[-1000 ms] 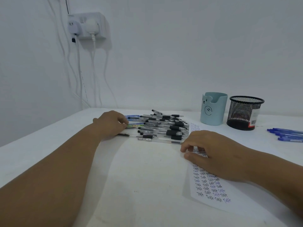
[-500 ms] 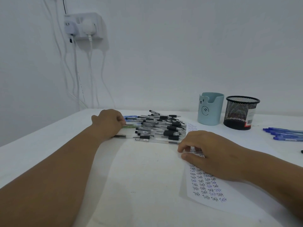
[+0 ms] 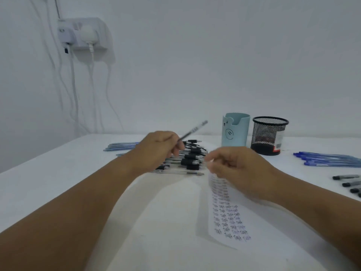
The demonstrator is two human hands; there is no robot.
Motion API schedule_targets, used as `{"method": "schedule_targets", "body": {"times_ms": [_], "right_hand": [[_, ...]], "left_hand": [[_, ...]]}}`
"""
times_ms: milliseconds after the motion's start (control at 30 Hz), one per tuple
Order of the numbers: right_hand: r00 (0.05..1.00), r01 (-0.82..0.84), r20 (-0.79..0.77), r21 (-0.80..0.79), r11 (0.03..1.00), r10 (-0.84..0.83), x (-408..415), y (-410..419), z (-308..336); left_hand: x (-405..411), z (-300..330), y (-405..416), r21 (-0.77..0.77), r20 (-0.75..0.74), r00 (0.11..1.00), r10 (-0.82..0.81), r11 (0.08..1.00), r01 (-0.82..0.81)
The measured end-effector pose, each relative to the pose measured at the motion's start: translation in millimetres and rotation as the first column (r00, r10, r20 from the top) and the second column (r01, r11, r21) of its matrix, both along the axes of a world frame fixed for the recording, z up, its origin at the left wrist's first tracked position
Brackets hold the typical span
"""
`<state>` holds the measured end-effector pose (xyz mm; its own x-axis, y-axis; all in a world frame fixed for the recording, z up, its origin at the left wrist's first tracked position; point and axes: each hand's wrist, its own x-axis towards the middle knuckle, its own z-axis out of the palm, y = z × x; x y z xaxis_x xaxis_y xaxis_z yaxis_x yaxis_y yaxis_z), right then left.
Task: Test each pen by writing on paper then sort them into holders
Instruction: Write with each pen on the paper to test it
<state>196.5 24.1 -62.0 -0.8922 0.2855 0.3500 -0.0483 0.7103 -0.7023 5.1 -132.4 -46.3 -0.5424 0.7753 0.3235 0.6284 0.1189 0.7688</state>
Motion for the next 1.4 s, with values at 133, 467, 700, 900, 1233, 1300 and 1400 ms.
{"method": "schedule_targets", "body": {"times_ms": [133, 467, 700, 900, 1233, 1300, 1400], "right_hand": [[0.98, 0.064, -0.174, -0.173, 0.983, -0.095, 1.3, 1.8, 10.0], [0.96, 0.024, -0.243, -0.42, 0.907, -0.138, 3.1, 7.1, 17.9], [0.968, 0.041, -0.19, -0.528, 0.848, -0.164, 9.7, 10.6, 30.1], [0.999, 0.004, 0.03, -0.606, 0.795, 0.017, 22.9, 32.4, 22.3], [0.987, -0.11, 0.062, -0.406, 0.907, 0.148, 27.8, 9.4, 2.0], [0.992, -0.105, 0.024, -0.361, 0.927, 0.122, 26.1, 7.1, -0.8], [0.996, -0.072, 0.023, -0.267, 0.961, 0.081, 24.8, 7.1, -5.4]], "left_hand": [[36.1, -6.4, 17.5, -0.086, -0.187, 0.975, -0.12, 0.991, 0.105], [61.4, -11.7, 25.0, 0.02, -0.352, 0.915, -0.198, 0.976, 0.218], [60.7, -13.7, 26.2, 0.03, -0.077, 0.956, -0.282, 0.958, 0.284], [42.3, -12.4, 14.0, -0.215, -0.214, 0.93, -0.3, 0.943, 0.254], [53.4, -7.7, 16.9, -0.389, -0.328, 0.866, -0.378, 0.889, 0.241], [53.9, -8.2, 17.5, -0.387, -0.319, 0.868, -0.381, 0.888, 0.248], [53.6, -8.0, 17.7, -0.388, -0.305, 0.867, -0.393, 0.883, 0.264]]}}
